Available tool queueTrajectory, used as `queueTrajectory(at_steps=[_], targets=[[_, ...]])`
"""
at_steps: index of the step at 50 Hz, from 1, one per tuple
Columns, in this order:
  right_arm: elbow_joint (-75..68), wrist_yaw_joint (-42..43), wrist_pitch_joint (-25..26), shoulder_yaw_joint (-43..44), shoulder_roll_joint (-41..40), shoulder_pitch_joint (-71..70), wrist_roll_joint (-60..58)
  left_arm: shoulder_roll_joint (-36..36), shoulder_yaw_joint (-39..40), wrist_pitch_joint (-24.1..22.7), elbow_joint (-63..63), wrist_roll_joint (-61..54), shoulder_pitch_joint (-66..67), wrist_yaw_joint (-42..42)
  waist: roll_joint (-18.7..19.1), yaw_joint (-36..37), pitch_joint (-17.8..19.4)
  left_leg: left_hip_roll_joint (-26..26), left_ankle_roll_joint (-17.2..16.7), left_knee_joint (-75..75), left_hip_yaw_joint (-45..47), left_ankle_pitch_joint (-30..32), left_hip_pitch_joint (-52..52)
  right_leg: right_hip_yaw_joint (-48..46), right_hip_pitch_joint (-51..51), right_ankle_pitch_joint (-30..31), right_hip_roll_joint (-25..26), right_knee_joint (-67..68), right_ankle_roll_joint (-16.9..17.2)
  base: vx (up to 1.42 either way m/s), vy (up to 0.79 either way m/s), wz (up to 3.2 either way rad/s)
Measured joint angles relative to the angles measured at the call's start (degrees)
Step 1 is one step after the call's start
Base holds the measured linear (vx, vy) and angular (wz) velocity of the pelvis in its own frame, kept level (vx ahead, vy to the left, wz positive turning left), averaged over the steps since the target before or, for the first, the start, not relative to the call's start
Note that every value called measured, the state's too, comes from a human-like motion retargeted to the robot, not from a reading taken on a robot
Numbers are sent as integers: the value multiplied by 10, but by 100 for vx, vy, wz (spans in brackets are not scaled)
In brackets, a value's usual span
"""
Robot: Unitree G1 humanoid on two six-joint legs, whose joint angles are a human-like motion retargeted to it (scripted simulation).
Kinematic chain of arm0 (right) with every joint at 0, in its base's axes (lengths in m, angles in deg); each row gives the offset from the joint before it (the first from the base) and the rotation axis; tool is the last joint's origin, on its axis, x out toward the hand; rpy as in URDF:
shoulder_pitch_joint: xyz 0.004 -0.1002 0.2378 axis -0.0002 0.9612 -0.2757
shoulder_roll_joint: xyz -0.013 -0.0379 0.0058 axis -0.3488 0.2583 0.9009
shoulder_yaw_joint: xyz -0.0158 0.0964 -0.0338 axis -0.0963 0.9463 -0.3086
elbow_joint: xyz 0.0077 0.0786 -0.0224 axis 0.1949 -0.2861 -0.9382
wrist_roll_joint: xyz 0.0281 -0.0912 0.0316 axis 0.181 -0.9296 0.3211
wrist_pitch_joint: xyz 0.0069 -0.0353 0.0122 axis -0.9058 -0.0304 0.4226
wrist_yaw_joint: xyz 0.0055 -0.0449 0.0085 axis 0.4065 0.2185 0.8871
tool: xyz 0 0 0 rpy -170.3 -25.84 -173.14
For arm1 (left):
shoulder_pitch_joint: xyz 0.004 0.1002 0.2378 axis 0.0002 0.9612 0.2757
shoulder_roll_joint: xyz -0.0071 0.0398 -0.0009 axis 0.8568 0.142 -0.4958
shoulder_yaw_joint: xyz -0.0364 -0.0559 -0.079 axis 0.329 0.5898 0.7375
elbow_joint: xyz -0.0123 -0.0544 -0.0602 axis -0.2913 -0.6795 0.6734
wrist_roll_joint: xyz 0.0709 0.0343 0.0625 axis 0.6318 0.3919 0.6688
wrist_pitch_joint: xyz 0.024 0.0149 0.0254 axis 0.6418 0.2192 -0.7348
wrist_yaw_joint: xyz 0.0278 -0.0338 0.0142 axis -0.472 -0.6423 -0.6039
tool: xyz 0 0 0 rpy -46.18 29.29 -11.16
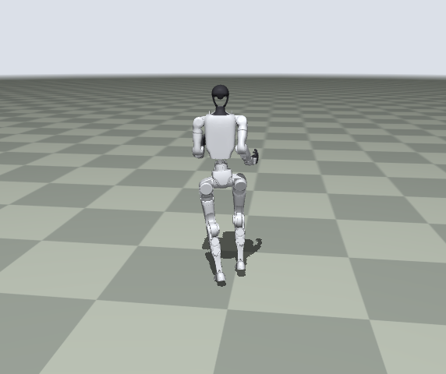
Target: Walk run
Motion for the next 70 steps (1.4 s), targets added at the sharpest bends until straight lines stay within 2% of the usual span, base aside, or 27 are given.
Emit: queueTrajectory(at_steps=[4,5,6,7,9,10,11,15,17,20,25,28,29,30,32,34,37,42,46,48,50,52,55,58,61,65,70], targets=[[4,1,4,9,6,-9,-33,30,-7,15,43,14,22,-4,2,-37,4,-2,-55,-28,7,129,87,79,-7,-57,-5,-203,8,127,-45,32],[6,5,4,6,5,-15,-42,36,-6,19,49,14,29,-1,2,-36,5,5,-75,-26,19,155,107,91,-5,-55,-9,-231,18,107,-44,-22],[12,12,3,2,4,-22,-50,41,-5,23,49,12,37,8,-7,-41,9,-6,-97,-3,5,183,120,92,-3,-2,-15,-222,14,108,-44,-12],[19,19,3,-4,3,-30,-57,47,-2,25,46,10,46,19,-13,-43,11,-15,-122,31,-10,211,124,83,-3,24,-18,-204,-5,129,-55,-2],[33,39,4,-26,-3,-39,-67,56,11,19,21,12,78,52,-3,-29,12,-10,-164,178,-26,250,91,73,4,-43,21,-127,-75,162,-71,-69],[37,49,3,-41,-7,-39,-69,57,19,9,-1,22,104,71,13,-10,18,7,-167,285,-17,250,68,109,23,-83,68,-82,-84,135,-53,-52],[32,43,7,-31,-11,-63,-53,50,32,0,-41,38,116,84,16,-11,24,10,-167,357,-41,250,34,89,30,-95,56,-67,-78,105,-35,13],[14,29,22,-47,-9,-138,-24,1,56,-19,-176,53,187,105,-18,-5,12,22,-70,420,31,155,-71,89,97,-108,20,-100,-81,104,-26,17],[11,36,17,-44,-2,-157,-29,-17,76,-28,-203,27,230,120,-29,19,17,10,-26,387,49,91,-124,94,133,-76,17,-131,-74,106,-14,-56],[18,38,10,-48,9,-166,-33,-31,116,-36,-213,1,276,128,-59,86,20,4,12,259,104,21,-186,62,190,2,-11,-179,-46,98,-19,-102],[43,13,13,-53,19,-154,1,-22,137,-36,-187,-3,291,117,-62,153,24,-53,67,-40,80,-49,-195,30,283,105,11,-205,-8,114,-16,-19],[49,0,17,-54,26,-145,12,-19,124,-27,-159,-8,263,98,-69,164,19,-19,127,-46,146,-8,-182,18,309,175,27,-149,51,124,-42,31],[49,-5,18,-54,25,-137,13,-17,115,-23,-149,-8,251,88,-70,160,16,-18,133,-6,132,-38,-179,13,303,198,40,-96,84,147,-56,60],[49,-11,18,-53,24,-127,14,-13,104,-19,-139,-8,239,77,-70,149,12,-29,133,46,93,-93,-176,5,291,218,55,-29,121,136,-16,141],[33,-22,13,-53,16,-109,8,-28,93,-21,-132,-6,191,67,-71,118,25,-121,133,123,-73,-130,-201,22,233,218,69,163,156,115,1,176],[7,-23,15,-55,0,-108,15,-46,103,-16,-123,-9,120,78,-45,99,23,-34,133,160,9,-160,-175,51,174,193,128,236,152,96,-14,120],[-13,-16,8,-50,-6,-74,12,-71,60,-11,-82,-24,61,44,-20,121,8,-31,119,127,-18,-168,-118,60,100,93,108,249,93,98,-4,36],[-15,-19,4,-18,-8,-25,-12,-46,2,-13,0,-30,41,10,-6,64,-3,-43,79,40,-58,-69,-33,25,34,-6,-17,33,53,87,-11,151],[-7,-21,10,-10,-2,-16,-30,0,-19,-9,39,-18,49,13,-15,-1,3,-65,50,27,-100,2,26,147,34,-68,-29,-178,41,94,-25,182],[-4,-16,12,-17,-2,-24,-38,26,-22,-7,48,-16,52,10,-25,1,7,-64,40,43,-85,26,51,270,53,-87,-30,-230,74,89,-41,94],[-1,-4,11,-28,-5,-35,-36,50,-24,-7,46,-15,55,12,-44,-26,20,-72,26,117,-93,48,59,298,69,-9,-42,-208,141,83,-45,169],[-5,-1,12,-53,-6,-47,-17,64,-6,-13,27,-10,76,30,-34,-27,18,-49,-16,243,-80,95,22,169,53,-110,-35,-130,78,93,-56,120],[-33,-15,22,-72,-7,-91,36,41,33,-33,-30,18,120,71,-47,23,25,-1,-67,431,3,123,-50,190,76,-161,-18,-75,52,76,-40,35],[-67,-22,32,-74,-4,-132,40,-5,42,-42,-82,30,173,80,-41,16,23,42,0,474,60,48,-99,134,114,-163,-21,-92,30,76,0,151],[-73,-2,18,-71,5,-151,23,-33,63,-47,-102,38,222,94,-53,42,24,10,23,427,85,-21,-159,90,161,-126,-43,-142,26,62,3,125],[-48,1,3,-75,3,-150,23,-24,90,-49,-106,50,257,98,-78,116,14,-41,47,242,122,-99,-212,25,217,-65,-59,-203,54,72,-5,85],[-16,-19,11,-71,16,-154,51,2,90,-38,-105,45,230,90,-70,141,0,-54,86,-39,272,-165,-167,-71,271,-33,-15,-216,90,67,-12,182]])
